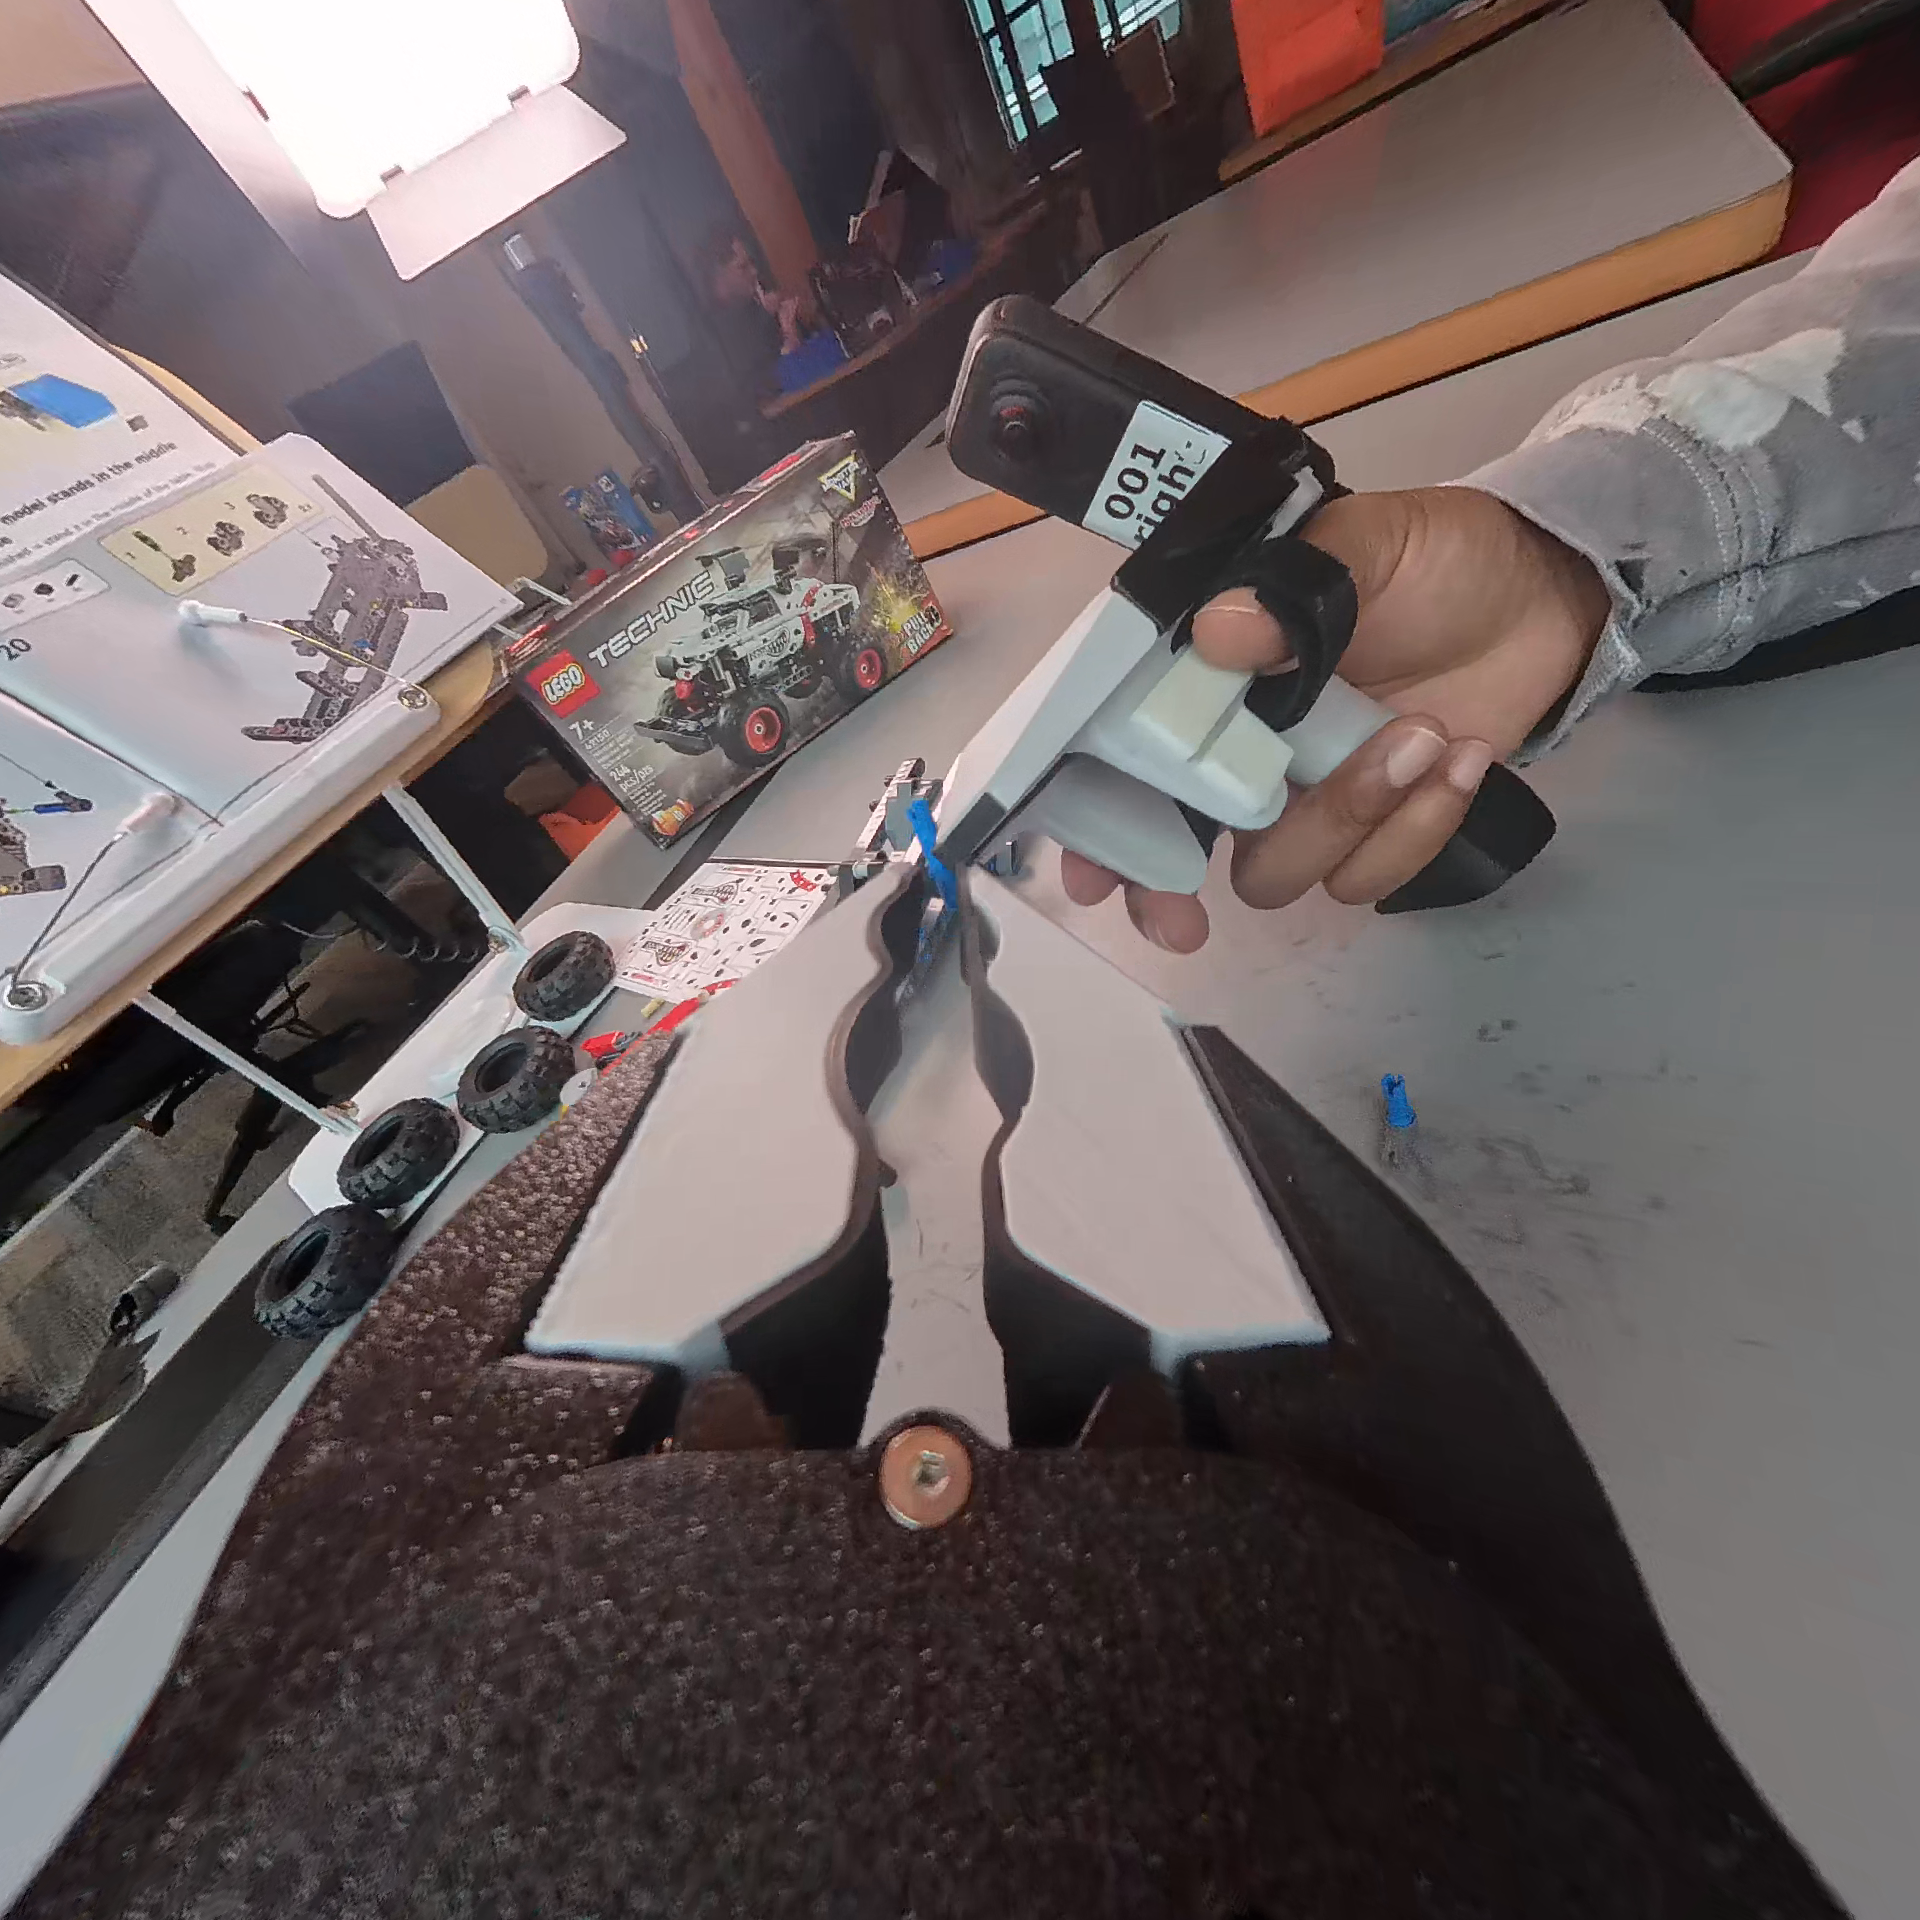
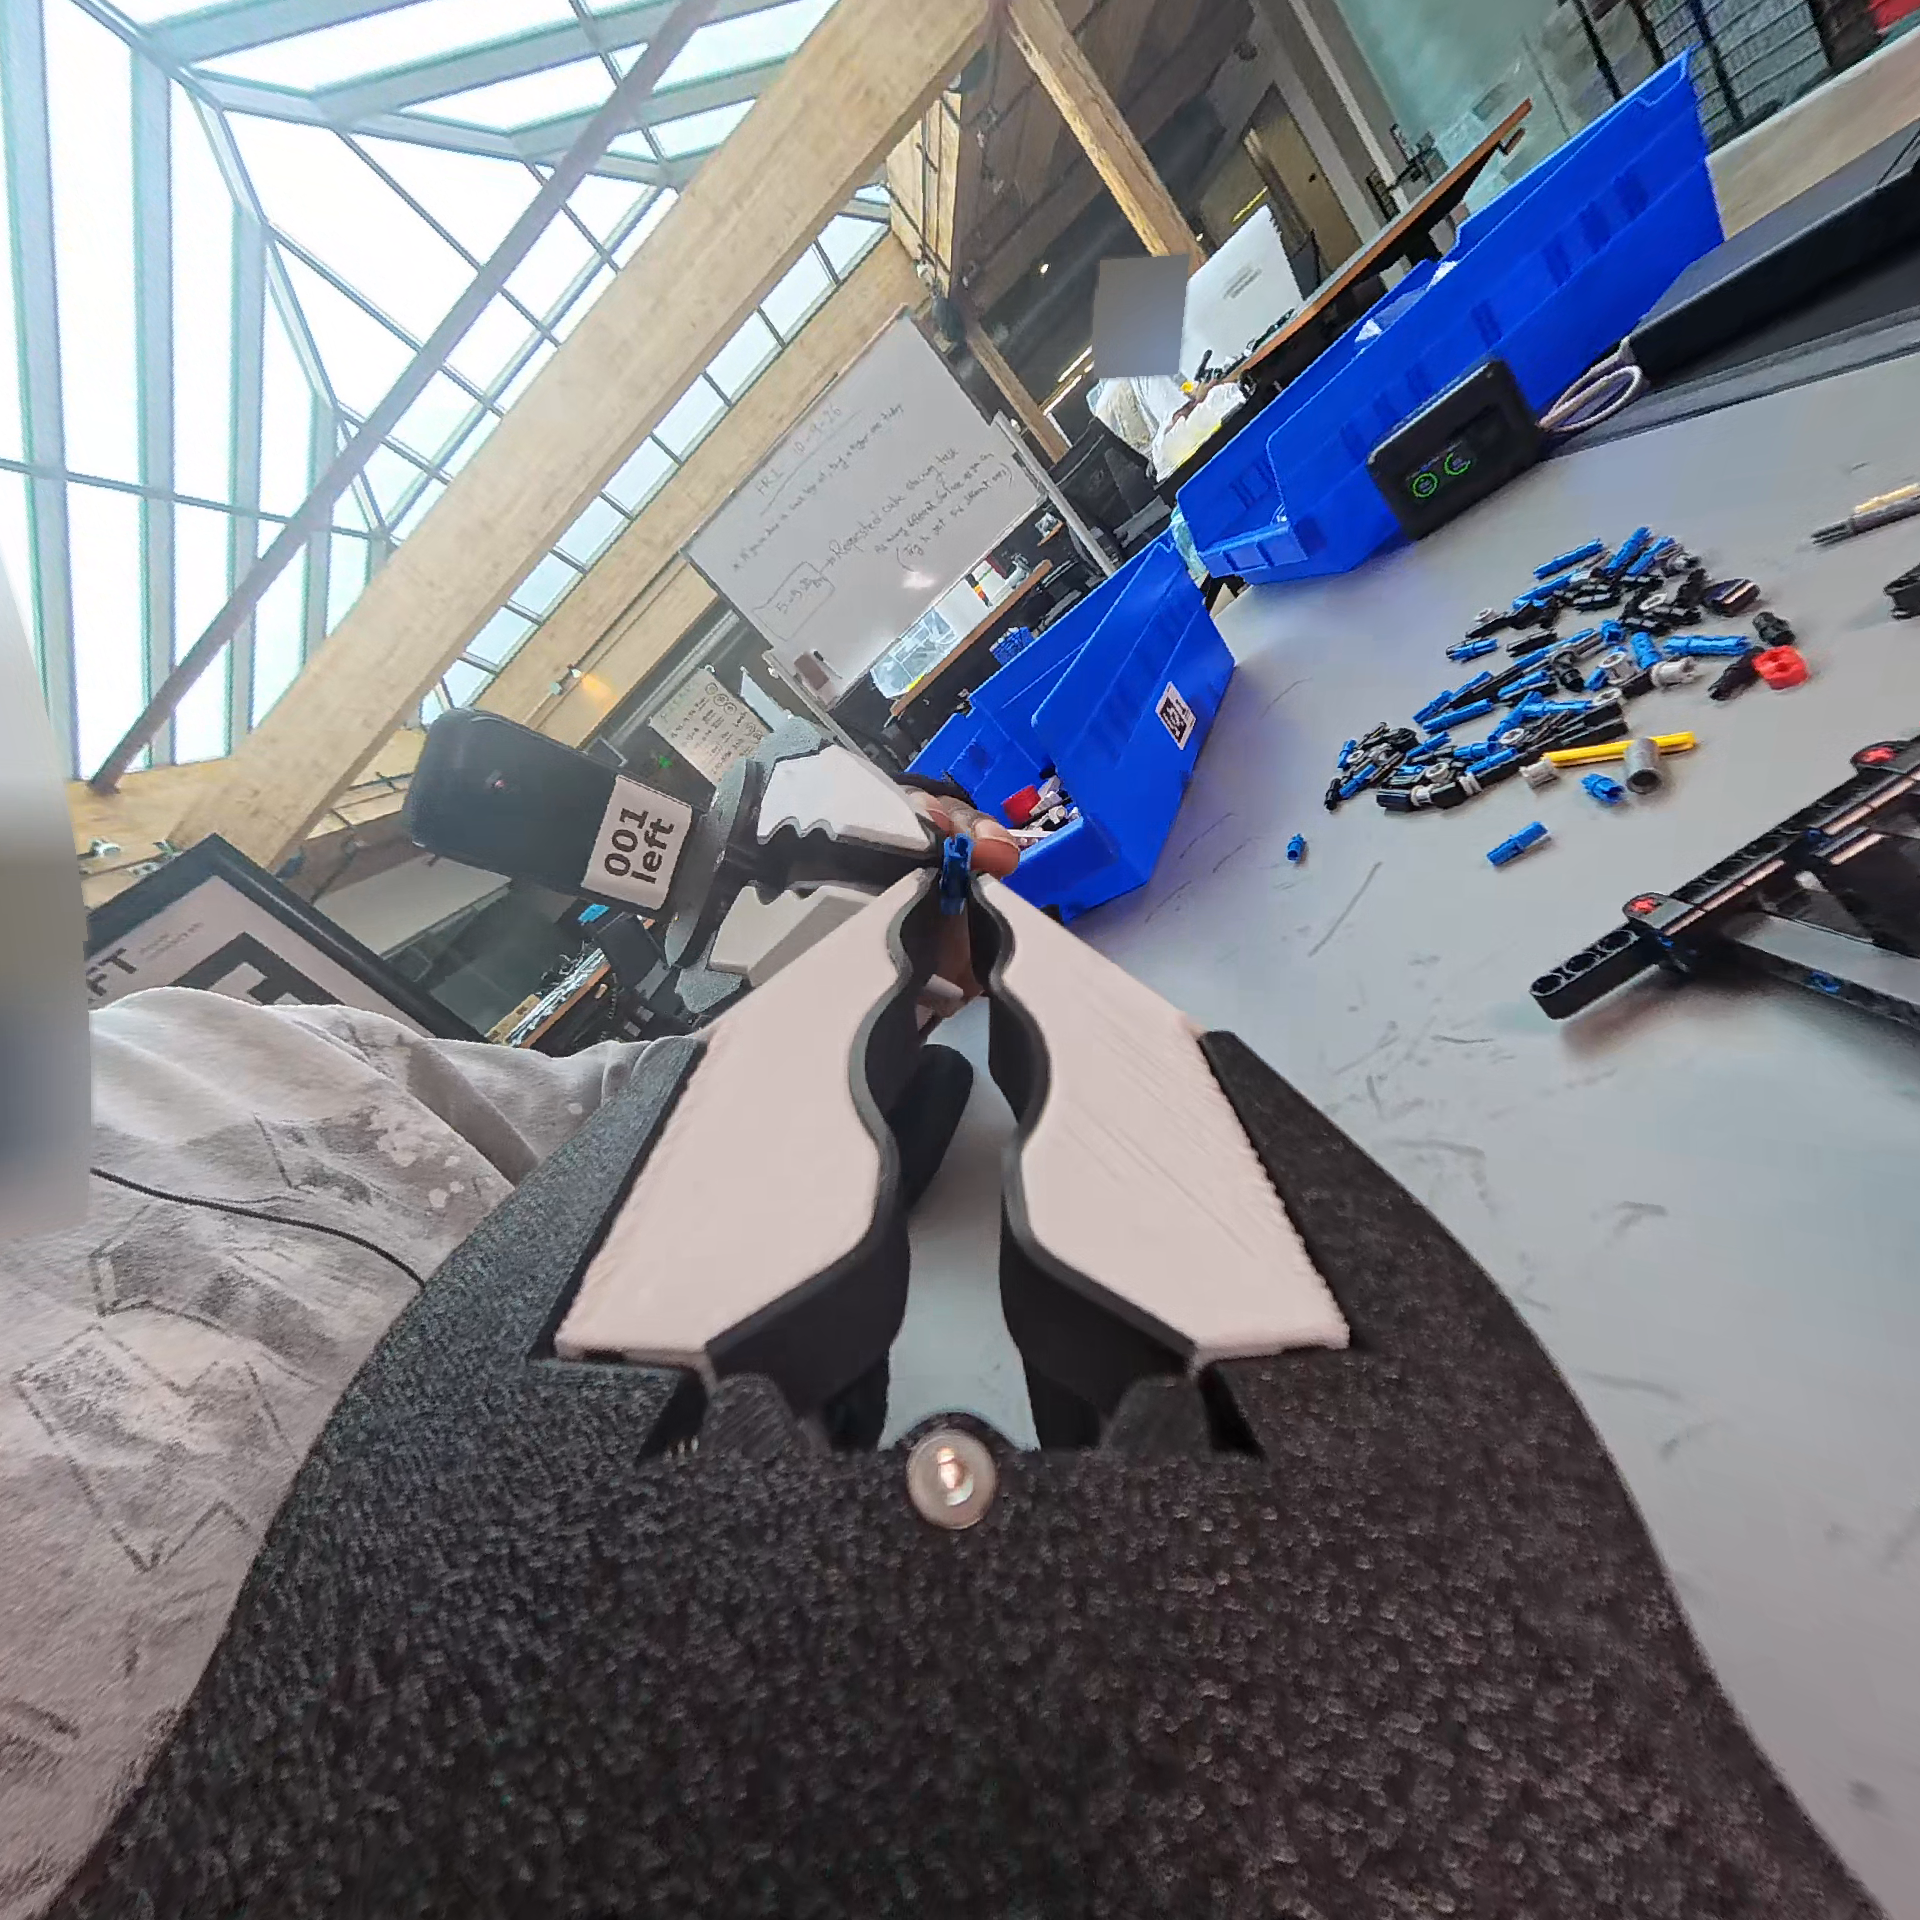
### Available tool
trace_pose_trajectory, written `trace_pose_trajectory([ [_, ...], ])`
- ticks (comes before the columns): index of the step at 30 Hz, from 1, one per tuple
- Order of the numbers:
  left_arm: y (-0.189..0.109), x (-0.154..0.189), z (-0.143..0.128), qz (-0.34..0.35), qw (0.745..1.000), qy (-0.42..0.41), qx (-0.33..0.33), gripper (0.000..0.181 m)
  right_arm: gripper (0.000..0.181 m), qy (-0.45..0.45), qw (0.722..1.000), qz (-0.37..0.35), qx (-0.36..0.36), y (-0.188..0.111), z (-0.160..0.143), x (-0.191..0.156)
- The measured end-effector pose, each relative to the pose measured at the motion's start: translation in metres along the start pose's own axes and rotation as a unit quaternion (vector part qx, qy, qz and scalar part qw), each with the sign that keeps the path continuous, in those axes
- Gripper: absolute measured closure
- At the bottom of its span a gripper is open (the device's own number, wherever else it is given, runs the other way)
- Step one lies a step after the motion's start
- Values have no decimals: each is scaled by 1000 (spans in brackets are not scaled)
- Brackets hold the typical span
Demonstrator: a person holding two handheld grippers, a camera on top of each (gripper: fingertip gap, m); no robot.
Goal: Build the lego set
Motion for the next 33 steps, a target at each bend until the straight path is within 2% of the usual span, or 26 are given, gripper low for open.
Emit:
trace_pose_trajectory([
  [1, -1, -1, 0, 1, 1000, 5, -2, 179, 177, -3, 1000, 0, -4, -1, 0, 0],
  [5, -2, -2, 0, 0, 1000, 5, -3, 180, 177, -21, 1000, -1, -11, -3, -1, -3],
  [17, 0, 1, 0, -10, 1000, -10, 6, 164, 176, -20, 1000, -13, 10, -3, -3, -5],
  [19, 1, 1, -1, -6, 1000, -7, 3, 165, 177, -23, 1000, -14, 7, -3, -4, -6],
  [22, 2, 3, -2, -13, 1000, -8, 0, 177, 176, -28, 999, -20, 11, -3, -3, -6],
  [29, -1, 1, 0, -18, 1000, -17, -1, 180, 177, -22, 1000, -9, 14, -4, -3, -6],
  [33, -4, -3, 1, -36, 999, -41, 7, 180, 177, -62, 998, 0, -6, -6, -1, -9],
])
Point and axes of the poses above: each gripper's, where its closed fingertips meet, y out along the fingers, z out of its top, x = y × z across the jaws, the point moved 9 cm from there along -y, back along the fingers, and after that the axes turned 6 degrees about -y, right-handed, at the moved point
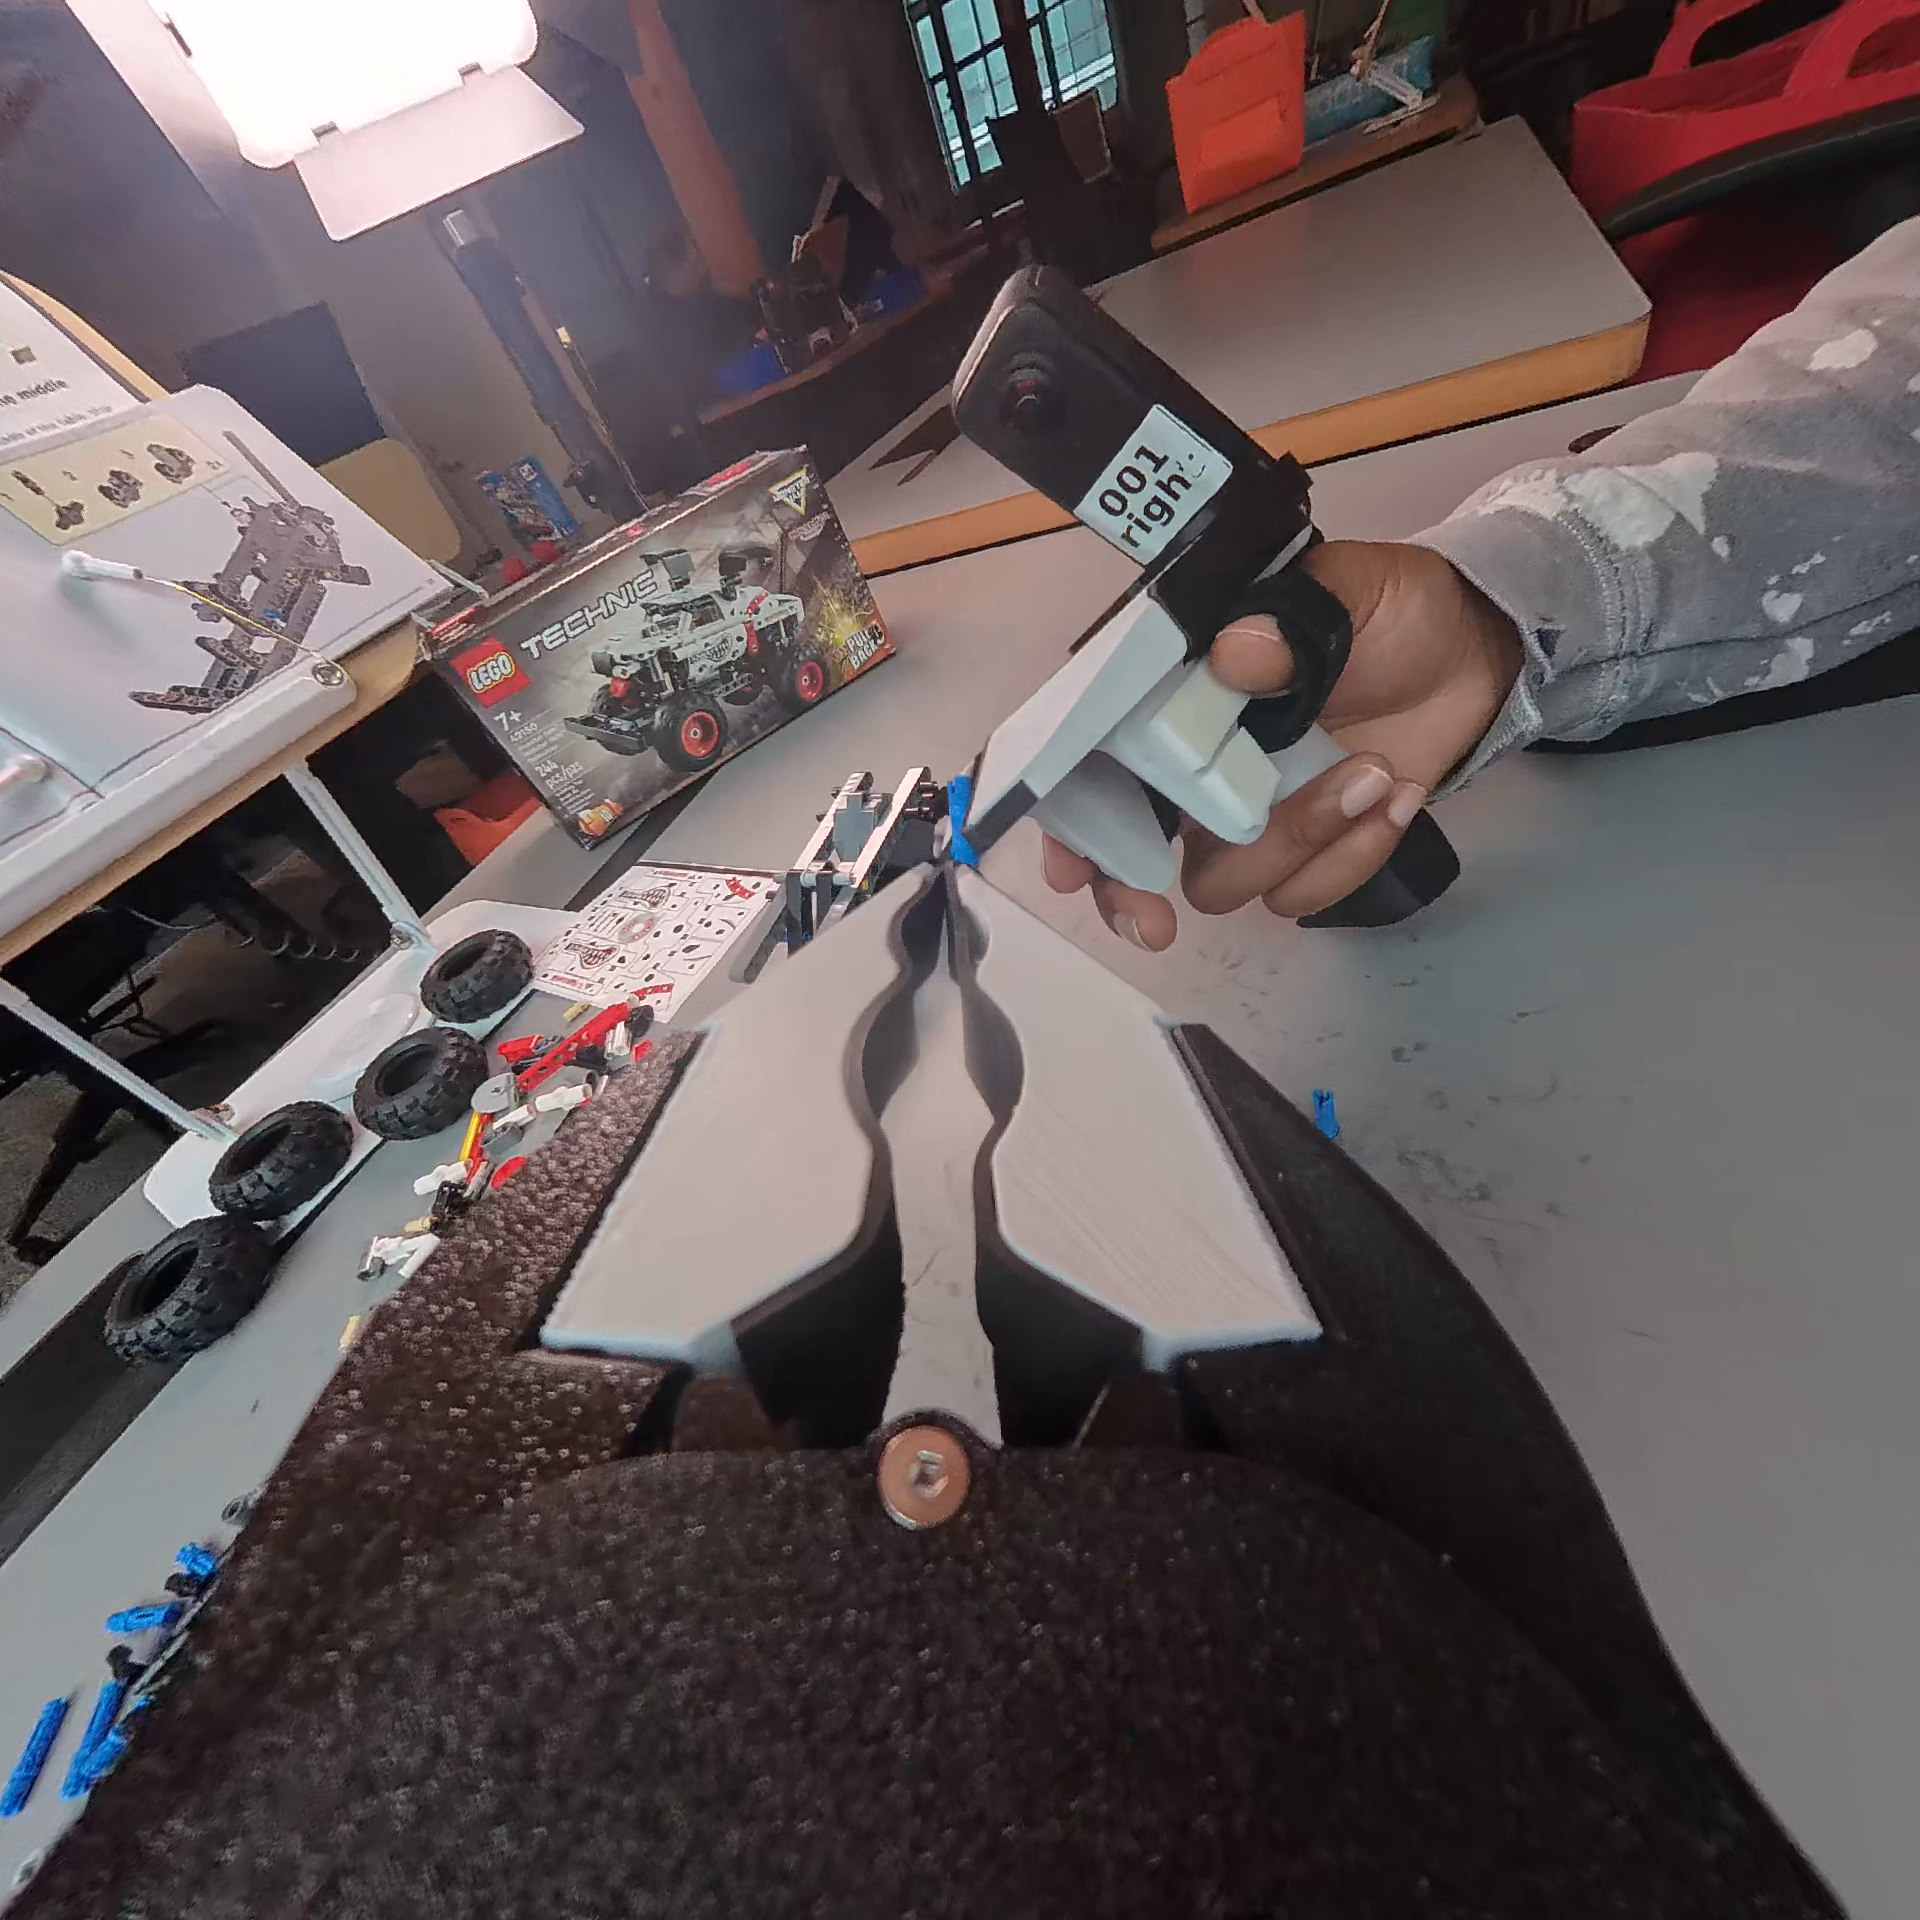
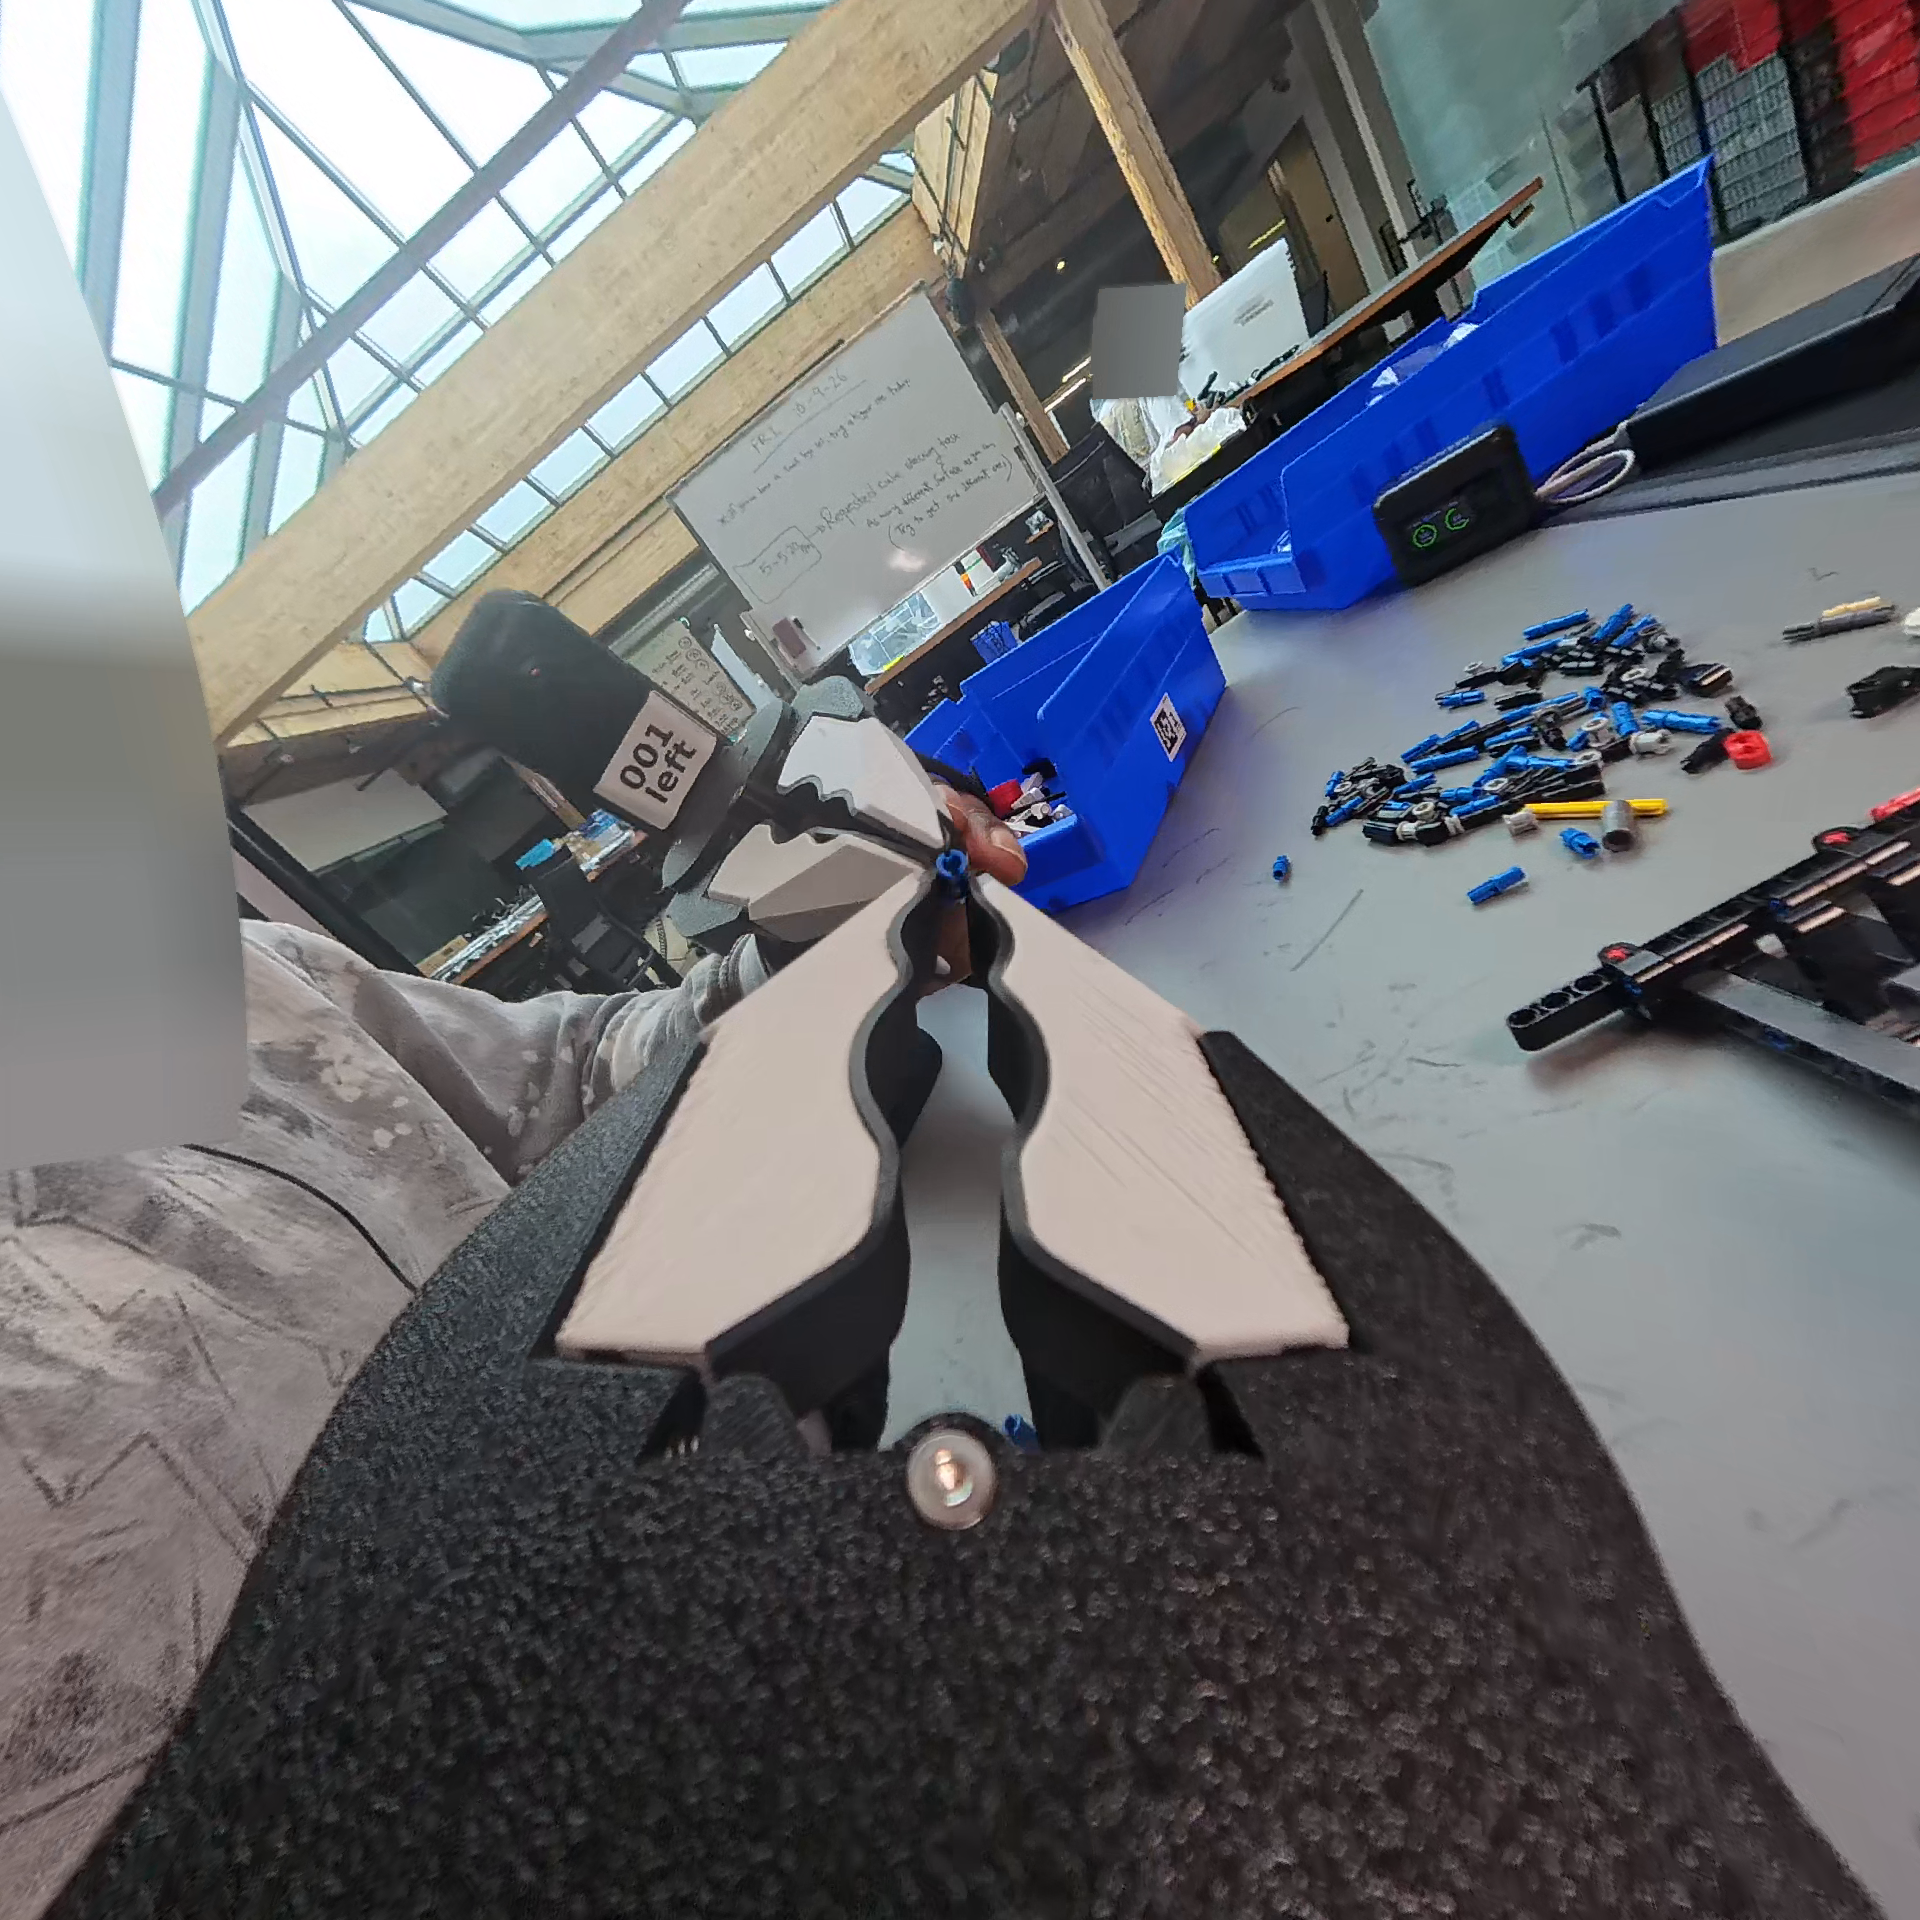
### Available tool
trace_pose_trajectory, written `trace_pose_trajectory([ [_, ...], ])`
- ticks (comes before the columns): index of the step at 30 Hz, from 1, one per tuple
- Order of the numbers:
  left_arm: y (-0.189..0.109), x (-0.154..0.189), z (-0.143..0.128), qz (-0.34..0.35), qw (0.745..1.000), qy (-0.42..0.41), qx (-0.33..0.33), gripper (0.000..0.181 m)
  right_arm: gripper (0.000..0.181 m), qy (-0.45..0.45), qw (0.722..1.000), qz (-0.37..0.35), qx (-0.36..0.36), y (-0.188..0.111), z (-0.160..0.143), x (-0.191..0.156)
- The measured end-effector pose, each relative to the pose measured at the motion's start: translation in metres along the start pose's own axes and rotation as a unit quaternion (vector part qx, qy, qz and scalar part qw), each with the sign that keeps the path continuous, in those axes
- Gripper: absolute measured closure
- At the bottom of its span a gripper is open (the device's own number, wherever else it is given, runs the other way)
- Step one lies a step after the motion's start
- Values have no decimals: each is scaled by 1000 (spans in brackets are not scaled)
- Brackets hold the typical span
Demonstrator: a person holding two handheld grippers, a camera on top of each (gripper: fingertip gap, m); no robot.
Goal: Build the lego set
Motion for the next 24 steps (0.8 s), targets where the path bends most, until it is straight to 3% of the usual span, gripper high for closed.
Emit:
trace_pose_trajectory([
  [5, -2, -1, 0, 2, 1000, -3, 16, 178, 177, -7, 1000, 2, 7, 0, 1, -2],
  [10, 1, 2, -1, 4, 1000, 3, 9, 162, 177, 1, 1000, 1, 15, 0, 1, -1],
  [15, 2, 2, -2, 0, 1000, 2, 6, 174, 177, 6, 1000, 1, 12, 2, -2, -2],
  [24, 3, 4, -3, -2, 1000, 15, -5, 175, 177, 17, 1000, 13, 2, 0, -3, 1],
])
Point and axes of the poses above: each gripper's, where its closed fingertips meet, y out along the fingers, z out of its top, x = y × z across the jaws, the point moved 9 cm from there along -y, back along the fingers, and after that the axes turned 6 degrees about -y, right-handed, at the moved point
